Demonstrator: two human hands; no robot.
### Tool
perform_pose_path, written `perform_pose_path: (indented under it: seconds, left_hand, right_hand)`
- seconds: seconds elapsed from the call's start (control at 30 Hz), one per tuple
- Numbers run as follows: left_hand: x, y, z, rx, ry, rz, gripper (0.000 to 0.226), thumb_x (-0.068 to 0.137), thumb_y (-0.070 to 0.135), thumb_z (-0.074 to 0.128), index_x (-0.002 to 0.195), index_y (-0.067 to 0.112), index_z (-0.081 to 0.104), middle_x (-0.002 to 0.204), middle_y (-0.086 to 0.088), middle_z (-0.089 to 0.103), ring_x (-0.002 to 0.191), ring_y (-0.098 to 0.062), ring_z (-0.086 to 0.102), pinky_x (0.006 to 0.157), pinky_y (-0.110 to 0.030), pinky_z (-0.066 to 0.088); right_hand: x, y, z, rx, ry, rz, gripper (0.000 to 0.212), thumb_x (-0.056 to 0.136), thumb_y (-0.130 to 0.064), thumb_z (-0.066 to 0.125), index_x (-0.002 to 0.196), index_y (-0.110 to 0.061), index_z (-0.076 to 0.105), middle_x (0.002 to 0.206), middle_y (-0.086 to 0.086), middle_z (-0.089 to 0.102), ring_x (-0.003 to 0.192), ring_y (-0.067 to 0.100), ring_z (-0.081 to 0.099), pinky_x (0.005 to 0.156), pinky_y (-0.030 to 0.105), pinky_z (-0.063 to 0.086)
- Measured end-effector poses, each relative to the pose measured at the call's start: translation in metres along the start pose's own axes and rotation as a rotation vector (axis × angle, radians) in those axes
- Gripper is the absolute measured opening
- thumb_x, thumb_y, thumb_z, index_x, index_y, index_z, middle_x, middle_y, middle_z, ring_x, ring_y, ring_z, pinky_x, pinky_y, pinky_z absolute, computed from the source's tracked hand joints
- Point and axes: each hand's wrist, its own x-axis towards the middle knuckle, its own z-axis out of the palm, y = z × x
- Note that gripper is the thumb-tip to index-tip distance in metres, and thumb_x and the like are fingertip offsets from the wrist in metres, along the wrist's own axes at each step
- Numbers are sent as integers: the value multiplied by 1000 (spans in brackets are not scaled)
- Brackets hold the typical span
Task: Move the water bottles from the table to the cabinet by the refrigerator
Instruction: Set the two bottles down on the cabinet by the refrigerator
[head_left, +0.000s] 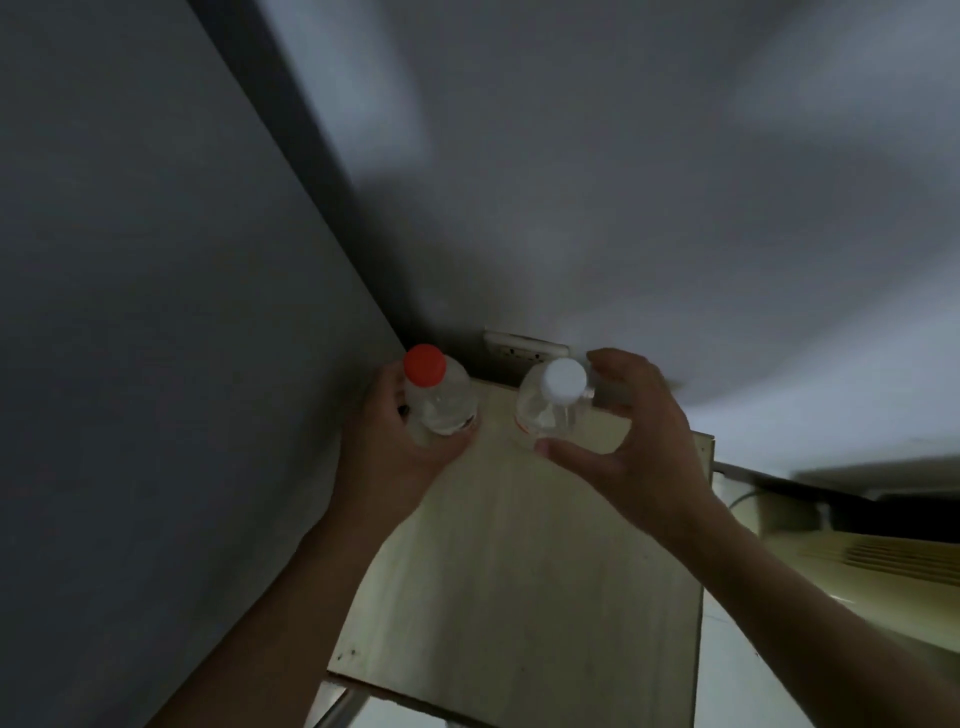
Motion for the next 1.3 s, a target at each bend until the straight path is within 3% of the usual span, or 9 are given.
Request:
perform_pose_path:
  seconds: [0.1,0.23,0.37,0.43,0.57,0.67,0.8,0.93,1.3]
  left_hand:
    - [-5,28,-20,85,0,18,82,54,50,86,125,32,50,115,23,59,103,9,58,83,-19,48]
    - [-14,76,-54,267,6,82,91,58,47,89,136,24,47,124,9,58,109,-8,55,86,-23,45]
    - [-29,135,-84,398,-2,144,88,65,40,90,139,19,47,134,-1,56,120,-17,52,95,-31,45]
    - [-38,167,-100,406,3,178,88,64,42,89,138,18,49,133,-3,56,120,-20,53,98,-37,47]
    - [-61,231,-135,422,39,253,83,62,51,84,133,18,55,129,-3,58,116,-21,55,98,-33,44]
    - [-80,272,-160,455,72,293,79,66,59,74,130,16,57,129,-6,60,118,-24,56,99,-32,42]
    - [-100,313,-189,493,84,306,64,78,42,80,132,16,56,135,-5,57,127,-23,51,107,-32,37]
    - [-115,337,-209,476,96,337,60,80,42,76,131,15,57,134,-6,57,126,-25,51,107,-33,40]
    - [-137,371,-223,400,120,467,57,85,47,70,129,14,57,127,-7,58,120,-27,51,99,-33,40]
  right_hand:
    - [-5,-23,-26,-36,-30,32,95,61,-60,77,141,-29,37,142,-3,42,115,5,42,93,24,36]
    - [-11,-65,-70,-122,-91,39,90,63,-70,60,140,-30,38,147,0,38,120,10,39,95,29,36]
    - [-15,-115,-120,-202,-125,-2,76,75,-70,56,139,-33,40,150,-2,35,135,18,32,103,35,34]
    - [-19,-145,-146,-242,-126,-29,76,78,-73,48,141,-34,38,153,-1,33,139,20,30,109,41,35]
    - [-36,-210,-195,-282,-101,-74,81,76,-76,34,145,-32,35,155,0,31,141,22,29,111,49,37]
    - [-53,-253,-226,-319,-53,-118,77,82,-72,34,145,-29,35,155,2,33,140,22,32,111,48,38]
    - [-75,-296,-254,-308,14,-169,71,87,-67,36,145,-25,38,153,2,37,137,21,37,111,44,39]
    - [-92,-329,-277,-274,92,-256,68,86,-68,37,140,-26,44,147,-1,46,133,18,43,108,35,40]
    - [-128,-364,-296,-407,179,-276,60,90,-65,41,138,-29,44,142,-1,50,128,20,45,102,41,44]
